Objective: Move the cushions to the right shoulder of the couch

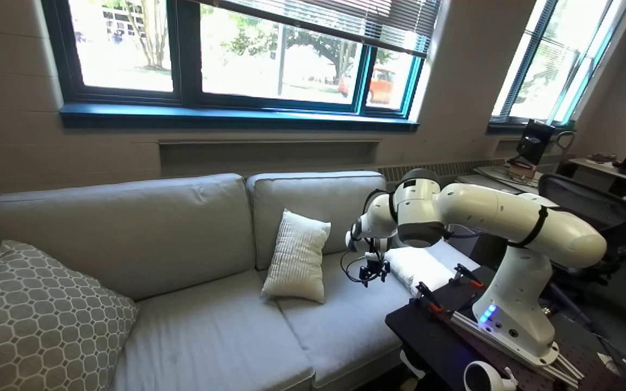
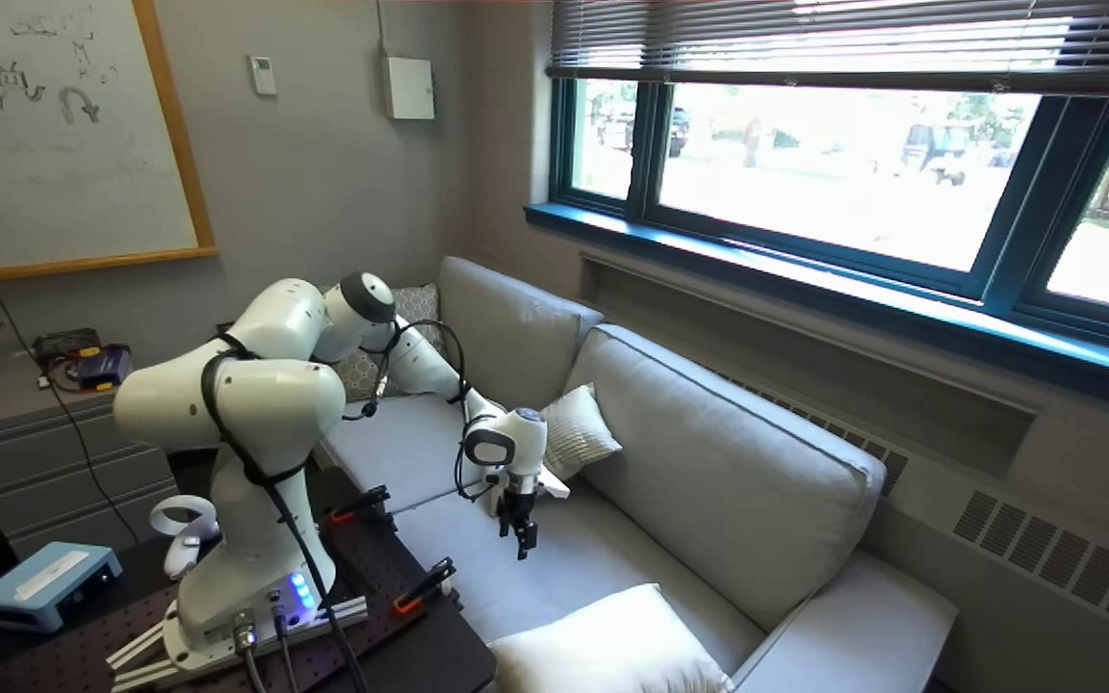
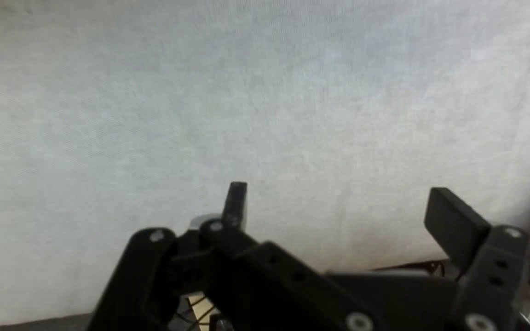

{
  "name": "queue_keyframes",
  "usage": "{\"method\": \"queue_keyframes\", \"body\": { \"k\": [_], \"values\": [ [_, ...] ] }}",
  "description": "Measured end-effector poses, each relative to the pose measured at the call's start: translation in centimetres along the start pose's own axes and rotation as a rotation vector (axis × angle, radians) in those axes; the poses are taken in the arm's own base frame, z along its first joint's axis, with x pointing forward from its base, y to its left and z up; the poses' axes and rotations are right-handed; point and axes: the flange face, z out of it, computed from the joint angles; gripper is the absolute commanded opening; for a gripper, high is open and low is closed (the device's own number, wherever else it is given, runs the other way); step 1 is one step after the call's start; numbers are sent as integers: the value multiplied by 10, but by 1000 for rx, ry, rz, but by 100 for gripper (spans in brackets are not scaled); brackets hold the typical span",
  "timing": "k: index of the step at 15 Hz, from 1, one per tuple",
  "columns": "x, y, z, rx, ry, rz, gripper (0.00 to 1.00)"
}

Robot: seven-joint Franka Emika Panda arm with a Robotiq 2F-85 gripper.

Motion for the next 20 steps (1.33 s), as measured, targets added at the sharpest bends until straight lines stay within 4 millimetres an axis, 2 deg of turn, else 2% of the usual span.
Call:
{"method": "queue_keyframes", "body": {
  "k": [4, 8, 10, 14, 16, 20],
  "values": [
    [-20, 10, -12, -64, -99, 54, 100],
    [-37, 19, -15, -35, -156, 9, 100],
    [-40, 26, -16, -31, -162, -9, 100],
    [-38, 26, -11, -5, -165, -24, 100],
    [-37, 13, -7, 10, -182, 6, 100],
    [-30, -50, -11, 167, -306, 100, 100]
  ]
}}
